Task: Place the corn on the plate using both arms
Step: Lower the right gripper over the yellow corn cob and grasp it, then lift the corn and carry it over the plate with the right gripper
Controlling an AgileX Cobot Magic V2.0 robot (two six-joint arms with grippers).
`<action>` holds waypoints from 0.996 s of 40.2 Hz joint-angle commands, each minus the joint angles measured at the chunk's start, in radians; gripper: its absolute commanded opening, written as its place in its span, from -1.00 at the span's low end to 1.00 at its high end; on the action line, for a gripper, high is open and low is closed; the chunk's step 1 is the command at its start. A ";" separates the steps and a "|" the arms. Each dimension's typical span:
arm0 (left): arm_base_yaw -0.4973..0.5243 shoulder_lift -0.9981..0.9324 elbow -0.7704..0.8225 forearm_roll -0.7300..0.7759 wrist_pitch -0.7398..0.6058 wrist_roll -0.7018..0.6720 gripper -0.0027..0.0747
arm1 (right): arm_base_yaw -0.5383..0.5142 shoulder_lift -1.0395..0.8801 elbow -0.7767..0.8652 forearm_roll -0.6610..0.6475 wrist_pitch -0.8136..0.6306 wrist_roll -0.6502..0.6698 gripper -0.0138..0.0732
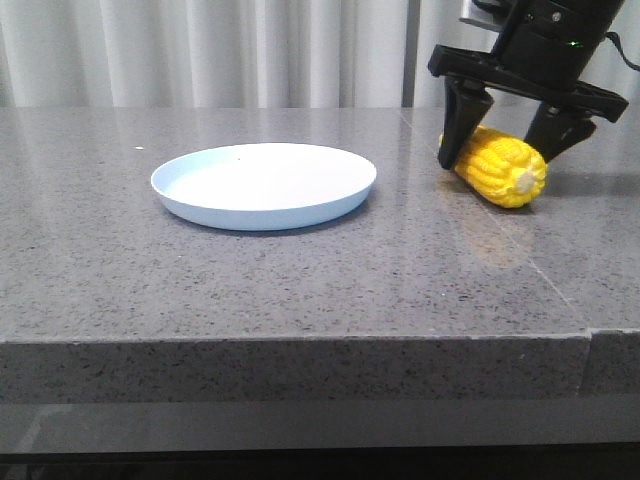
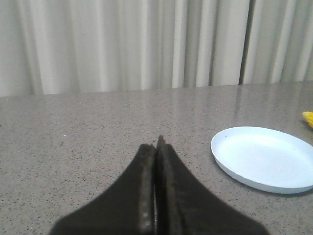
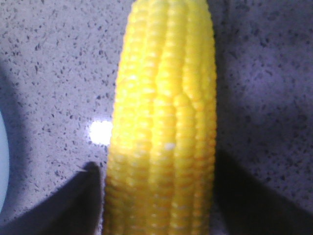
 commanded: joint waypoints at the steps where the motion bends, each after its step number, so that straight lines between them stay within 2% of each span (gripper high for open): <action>1: -0.008 0.013 -0.031 0.000 -0.077 -0.002 -0.98 | -0.001 -0.048 -0.035 0.028 -0.017 -0.008 -0.03; 4: -0.008 0.013 -0.031 0.000 -0.077 -0.002 -0.98 | -0.001 -0.054 -0.035 0.028 -0.017 -0.008 -0.31; 6: -0.008 0.013 -0.031 0.000 -0.077 -0.002 -0.98 | -0.001 -0.063 -0.035 0.028 -0.017 -0.007 -0.37; 9: -0.008 0.013 -0.031 0.000 -0.077 -0.002 -0.98 | -0.001 -0.091 -0.035 0.028 -0.017 0.001 -0.34; 13: -0.008 0.013 -0.031 0.000 -0.077 -0.002 -0.98 | 0.009 -0.140 -0.035 0.000 -0.015 0.075 -0.34; 19: -0.008 0.013 -0.031 0.000 -0.077 -0.002 -0.98 | 0.090 -0.181 -0.075 -0.187 0.026 0.262 -0.34; 23: -0.008 0.013 -0.031 0.000 -0.077 -0.002 -0.98 | 0.173 -0.168 -0.131 -0.258 0.064 0.378 -0.34; 35: -0.008 0.013 -0.031 0.000 -0.077 -0.002 -0.98 | 0.411 -0.034 -0.309 -0.273 0.069 0.574 -0.34; 40: -0.008 0.013 -0.031 0.000 -0.077 -0.002 -0.98 | 0.454 0.044 -0.376 -0.273 0.069 0.625 -0.34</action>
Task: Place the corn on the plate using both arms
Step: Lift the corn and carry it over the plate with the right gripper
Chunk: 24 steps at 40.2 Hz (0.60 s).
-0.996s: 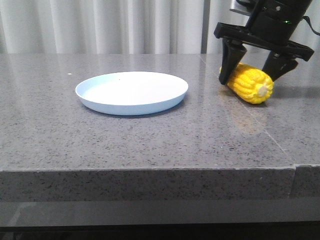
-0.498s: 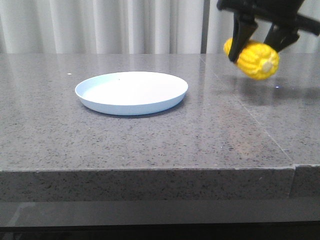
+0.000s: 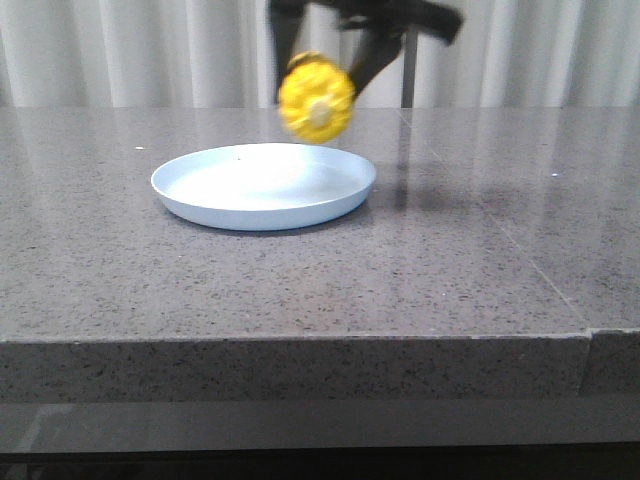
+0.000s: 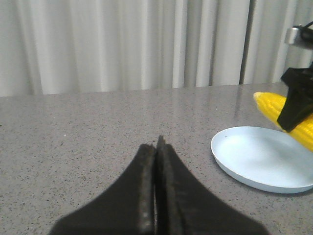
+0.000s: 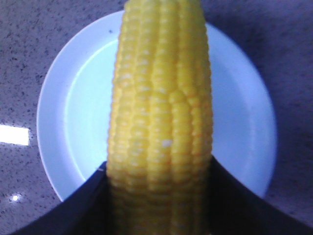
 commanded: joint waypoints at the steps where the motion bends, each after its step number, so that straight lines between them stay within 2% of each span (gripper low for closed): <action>1: -0.008 0.013 -0.031 0.000 -0.077 -0.002 -0.98 | 0.018 -0.002 -0.071 -0.017 -0.030 0.041 -0.34; 8: -0.008 0.013 -0.031 0.000 -0.077 -0.002 -0.98 | 0.022 0.067 -0.083 -0.032 -0.031 0.060 -0.30; 13: -0.008 0.013 -0.031 0.000 -0.077 -0.002 -0.98 | 0.022 0.092 -0.083 -0.042 -0.031 0.060 -0.15; 22: -0.008 0.013 -0.031 0.000 -0.077 -0.002 -0.98 | 0.023 0.089 -0.083 -0.042 -0.033 0.060 0.50; 24: -0.008 0.013 -0.031 0.000 -0.077 -0.002 -0.98 | 0.023 0.085 -0.083 -0.052 -0.033 0.060 0.59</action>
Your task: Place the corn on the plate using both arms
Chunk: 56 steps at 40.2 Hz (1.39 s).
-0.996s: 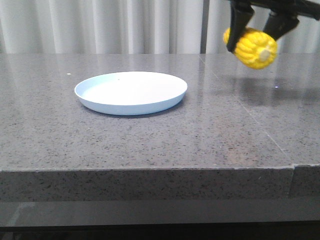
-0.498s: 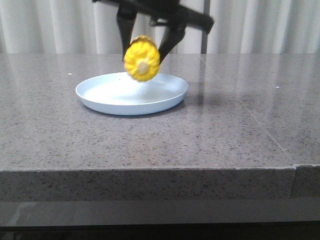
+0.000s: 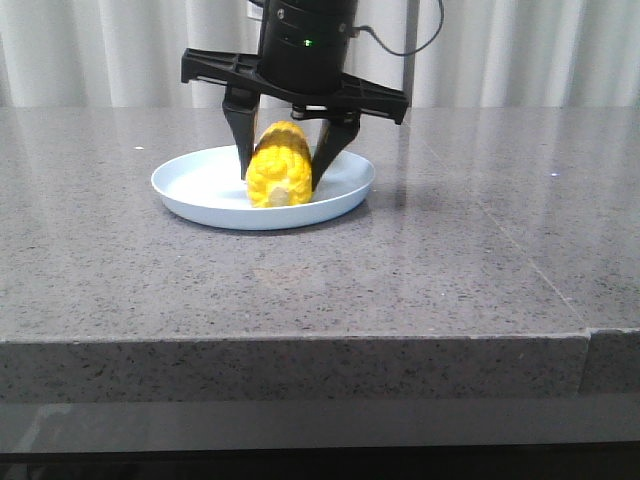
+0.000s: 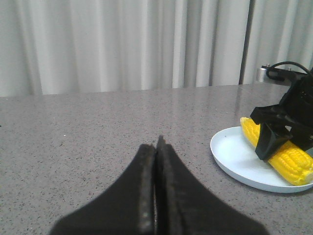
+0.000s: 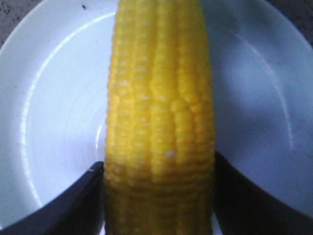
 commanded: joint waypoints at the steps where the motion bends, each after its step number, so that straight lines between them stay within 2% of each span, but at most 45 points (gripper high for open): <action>1: -0.008 0.013 -0.031 0.000 -0.077 -0.002 -0.98 | -0.002 -0.066 -0.032 -0.025 -0.030 -0.002 0.63; 5: -0.008 0.013 -0.031 0.000 -0.077 -0.002 -0.98 | -0.002 -0.098 -0.032 -0.060 -0.032 -0.003 0.71; 13: -0.008 0.013 -0.031 0.000 -0.077 -0.002 -0.98 | -0.017 -0.204 -0.034 -0.130 -0.020 -0.003 0.71; 18: -0.008 0.013 -0.031 0.000 -0.077 -0.002 -0.98 | -0.056 -0.264 -0.034 -0.096 0.001 -0.076 0.60; 22: -0.008 0.013 -0.031 0.000 -0.077 -0.002 -0.98 | -0.108 -0.307 -0.034 -0.006 0.043 -0.161 0.34; 25: -0.008 0.013 -0.031 0.000 -0.077 -0.002 -0.98 | -0.144 -0.333 -0.034 0.037 0.072 -0.208 0.06; 31: -0.008 0.013 -0.031 0.000 -0.077 -0.002 -0.98 | -0.211 -0.374 -0.034 0.024 0.115 -0.260 -0.43; 37: -0.008 0.013 -0.031 0.000 -0.077 -0.002 -0.98 | -0.256 -0.413 -0.030 -0.062 0.172 -0.277 -0.84; 42: -0.008 0.013 -0.031 0.000 -0.077 -0.002 -0.98 | -0.280 -0.462 -0.018 -0.161 0.240 -0.299 -0.83; 46: -0.008 0.013 -0.031 0.000 -0.077 -0.002 -0.98 | -0.295 -0.528 0.051 -0.166 0.249 -0.333 -0.83; 56: -0.008 0.013 -0.031 0.000 -0.077 -0.002 -0.98 | -0.303 -0.842 0.486 -0.170 0.014 -0.337 -0.83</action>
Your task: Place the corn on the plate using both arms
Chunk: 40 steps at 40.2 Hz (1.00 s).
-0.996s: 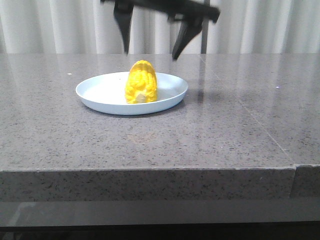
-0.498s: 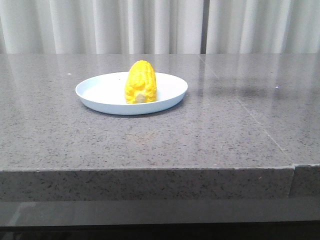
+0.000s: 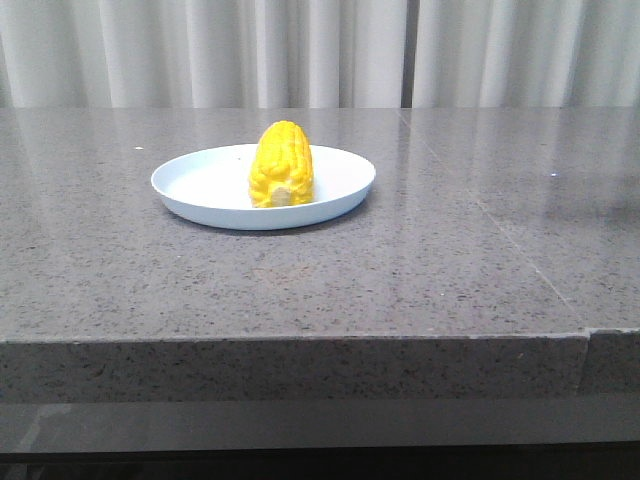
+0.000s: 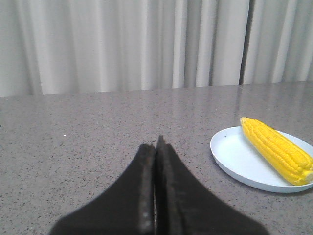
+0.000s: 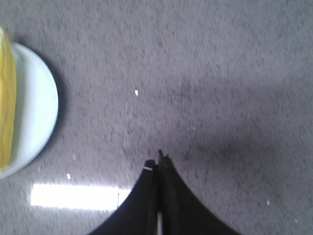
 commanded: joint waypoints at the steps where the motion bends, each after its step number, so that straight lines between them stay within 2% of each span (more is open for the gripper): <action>1: -0.008 0.013 -0.031 0.000 -0.077 -0.002 -0.98 | -0.008 -0.163 0.154 -0.026 -0.157 -0.014 -0.83; 13: -0.008 0.013 -0.031 0.000 -0.077 -0.002 -0.98 | -0.008 -0.588 0.694 -0.081 -0.494 -0.014 -0.84; 21: -0.008 0.013 -0.031 0.000 -0.077 -0.002 -0.98 | -0.008 -0.890 0.958 -0.127 -0.681 -0.014 -0.84; 30: -0.008 0.013 -0.031 0.000 -0.077 -0.002 -0.98 | -0.008 -1.204 1.132 -0.131 -0.810 -0.014 -0.84; 40: -0.008 0.013 -0.031 0.000 -0.077 -0.002 -0.98 | -0.008 -1.295 1.162 -0.131 -0.824 -0.014 -0.84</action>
